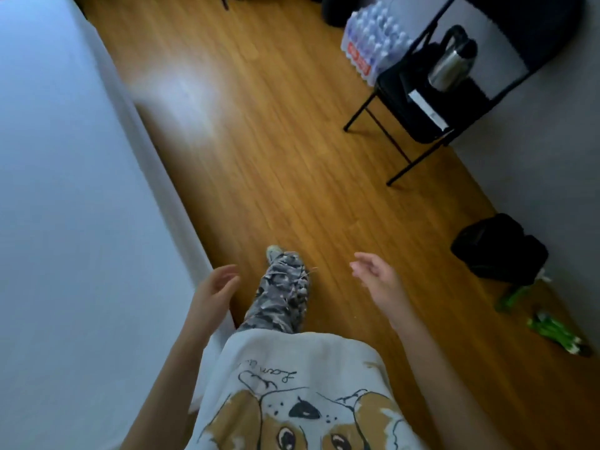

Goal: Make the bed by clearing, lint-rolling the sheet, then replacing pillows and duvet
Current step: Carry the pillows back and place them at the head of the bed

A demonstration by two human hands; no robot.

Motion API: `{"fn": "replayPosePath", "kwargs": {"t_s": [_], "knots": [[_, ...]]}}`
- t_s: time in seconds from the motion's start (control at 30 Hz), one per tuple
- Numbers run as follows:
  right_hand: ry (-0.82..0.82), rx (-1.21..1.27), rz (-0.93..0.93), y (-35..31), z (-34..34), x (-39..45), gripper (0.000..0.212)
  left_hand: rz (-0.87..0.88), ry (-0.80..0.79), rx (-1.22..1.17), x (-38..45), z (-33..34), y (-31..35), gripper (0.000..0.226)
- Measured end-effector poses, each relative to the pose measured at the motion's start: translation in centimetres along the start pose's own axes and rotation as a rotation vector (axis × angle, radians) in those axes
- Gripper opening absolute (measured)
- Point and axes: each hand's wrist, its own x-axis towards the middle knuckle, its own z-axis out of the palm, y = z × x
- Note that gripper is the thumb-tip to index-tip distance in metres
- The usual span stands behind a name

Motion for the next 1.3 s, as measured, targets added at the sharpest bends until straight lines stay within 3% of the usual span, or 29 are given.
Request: {"fn": "replayPosePath", "kwargs": {"t_s": [0.1, 0.4, 0.67, 0.8, 0.9, 1.07, 1.3], "knots": [[0.001, -0.047, -0.013, -6.8, 0.6, 6.3, 0.023, -0.025, 0.015, -0.020, 7.3, -1.5, 3.5, 0.030], [-0.067, -0.073, -0.147, -27.3, 2.0, 23.4, 0.023, 0.198, 0.052, -0.006, 26.0, -8.9, 19.9, 0.034], [-0.248, -0.124, -0.085, -41.7, 9.0, 44.4, 0.020, 0.013, 0.124, -0.034, 45.7, -16.0, 25.9, 0.032], [-0.395, -0.204, -0.126, -52.5, 12.2, 54.9, 0.018, -0.113, 0.194, -0.036, 54.5, -20.2, 30.8, 0.031], [-0.461, -0.259, -0.210, -61.6, 14.6, 61.4, 0.022, -0.085, 0.265, -0.092, 60.7, -24.3, 35.6, 0.029], [-0.509, -0.340, -0.270, -74.3, 19.8, 70.4, 0.027, -0.101, 0.420, -0.192, 70.7, -31.7, 40.7, 0.029], [-0.525, -0.452, -0.213, -85.6, 31.0, 82.4, 0.031, -0.208, 0.419, -0.307, 87.3, -42.1, 42.1, 0.029]]}}
